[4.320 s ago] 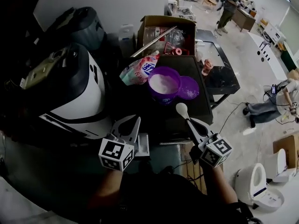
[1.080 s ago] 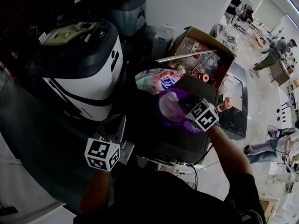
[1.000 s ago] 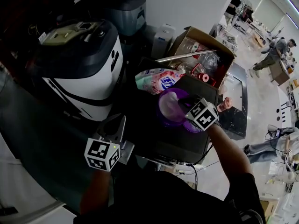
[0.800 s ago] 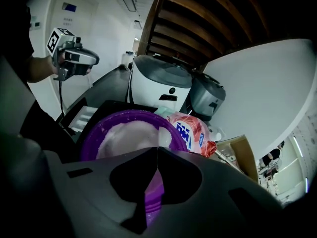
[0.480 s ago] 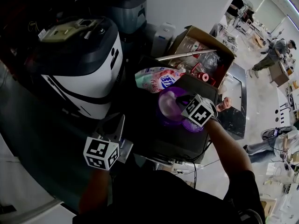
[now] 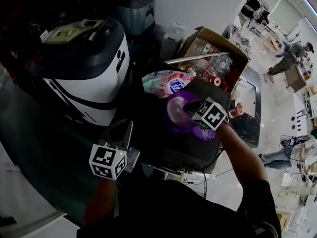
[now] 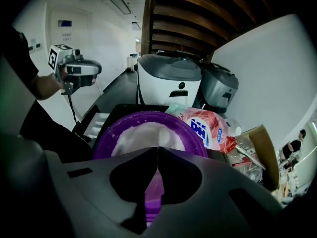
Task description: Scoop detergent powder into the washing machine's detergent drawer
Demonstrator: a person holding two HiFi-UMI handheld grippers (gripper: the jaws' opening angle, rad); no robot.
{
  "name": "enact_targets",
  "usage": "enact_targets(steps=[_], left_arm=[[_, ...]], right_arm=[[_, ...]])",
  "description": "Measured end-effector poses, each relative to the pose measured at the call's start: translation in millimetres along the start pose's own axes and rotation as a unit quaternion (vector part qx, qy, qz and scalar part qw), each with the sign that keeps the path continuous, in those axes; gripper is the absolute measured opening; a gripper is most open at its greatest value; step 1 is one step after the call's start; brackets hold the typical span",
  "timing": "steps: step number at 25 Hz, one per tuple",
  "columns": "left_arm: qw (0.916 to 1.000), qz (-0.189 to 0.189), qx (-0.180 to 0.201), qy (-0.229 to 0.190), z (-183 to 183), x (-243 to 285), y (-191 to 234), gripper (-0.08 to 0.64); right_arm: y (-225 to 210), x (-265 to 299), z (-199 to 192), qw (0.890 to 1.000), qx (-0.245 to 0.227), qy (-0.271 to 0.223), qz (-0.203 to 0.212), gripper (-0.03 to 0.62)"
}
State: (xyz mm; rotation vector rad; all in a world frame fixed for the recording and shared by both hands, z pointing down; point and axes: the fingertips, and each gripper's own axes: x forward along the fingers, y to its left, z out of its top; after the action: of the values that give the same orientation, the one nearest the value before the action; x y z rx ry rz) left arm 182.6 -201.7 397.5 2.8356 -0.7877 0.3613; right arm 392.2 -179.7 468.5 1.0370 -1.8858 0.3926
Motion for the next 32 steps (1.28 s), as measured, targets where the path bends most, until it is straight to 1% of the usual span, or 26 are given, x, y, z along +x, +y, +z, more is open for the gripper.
enact_targets(steps=[4, 7, 12, 18, 23, 29, 32], left_arm=[[1.0, 0.0, 0.0, 0.001, -2, 2, 0, 0.006], [1.0, -0.002, 0.0, 0.001, -3, 4, -3, 0.006], [1.0, -0.002, 0.001, 0.002, -1, 3, -6, 0.006], [1.0, 0.0, 0.001, 0.001, -2, 2, -7, 0.006], [1.0, 0.0, 0.002, 0.001, -1, 2, -11, 0.006], [1.0, 0.001, 0.003, 0.002, 0, 2, -14, 0.006], [1.0, 0.001, 0.005, 0.002, 0, 2, -17, 0.006]], right_arm=[[2, -1, 6, 0.999, 0.02, -0.012, 0.026, 0.02], [7, -3, 8, 0.999, 0.018, -0.002, 0.034, 0.02], [10, -5, 10, 0.999, 0.019, -0.003, 0.048, 0.02], [10, -5, 4, 0.996, 0.051, -0.007, 0.068, 0.02], [5, -6, 0, 0.995, 0.068, -0.015, 0.074, 0.02], [7, -14, 4, 0.987, 0.114, -0.044, 0.106, 0.02], [8, -19, 6, 0.981, 0.139, -0.064, 0.121, 0.02]])
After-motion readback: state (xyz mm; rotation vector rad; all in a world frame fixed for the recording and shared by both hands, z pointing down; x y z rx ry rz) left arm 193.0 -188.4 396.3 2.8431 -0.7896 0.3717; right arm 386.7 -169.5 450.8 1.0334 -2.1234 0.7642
